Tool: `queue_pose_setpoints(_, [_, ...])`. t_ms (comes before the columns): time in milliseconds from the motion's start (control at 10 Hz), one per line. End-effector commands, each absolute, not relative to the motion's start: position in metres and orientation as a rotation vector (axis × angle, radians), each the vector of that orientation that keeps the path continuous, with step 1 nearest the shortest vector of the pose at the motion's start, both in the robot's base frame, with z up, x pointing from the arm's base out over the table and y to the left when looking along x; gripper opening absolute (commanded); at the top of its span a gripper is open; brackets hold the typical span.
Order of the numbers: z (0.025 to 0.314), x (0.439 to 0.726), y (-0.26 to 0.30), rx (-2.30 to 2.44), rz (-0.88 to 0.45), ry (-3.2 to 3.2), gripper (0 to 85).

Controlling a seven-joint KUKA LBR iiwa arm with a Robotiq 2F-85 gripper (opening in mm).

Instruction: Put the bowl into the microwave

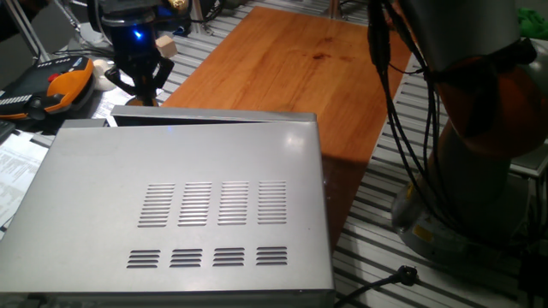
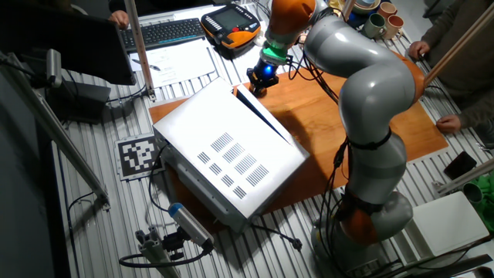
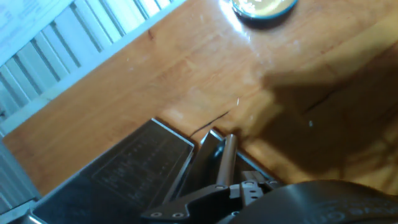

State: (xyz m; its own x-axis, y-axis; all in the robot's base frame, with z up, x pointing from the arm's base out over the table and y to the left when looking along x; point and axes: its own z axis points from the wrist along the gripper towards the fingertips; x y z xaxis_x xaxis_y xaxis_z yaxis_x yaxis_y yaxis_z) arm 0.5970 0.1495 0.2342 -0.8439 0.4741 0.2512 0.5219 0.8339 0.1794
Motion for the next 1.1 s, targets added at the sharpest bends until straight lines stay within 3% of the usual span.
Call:
queue_pose_setpoints(0, [0.249, 0.591, 0.15, -0.784, -0.377, -2.799, 0.0])
queue_pose_setpoints(200, [0.28, 0.57, 0.152, -0.816, -0.369, -2.788, 0.0])
queue_pose_setpoints(600, [0.303, 0.548, 0.153, -0.812, -0.506, -2.73, 0.0])
queue_pose_setpoints(1000, [0.314, 0.532, 0.18, -0.821, -0.507, -2.752, 0.0])
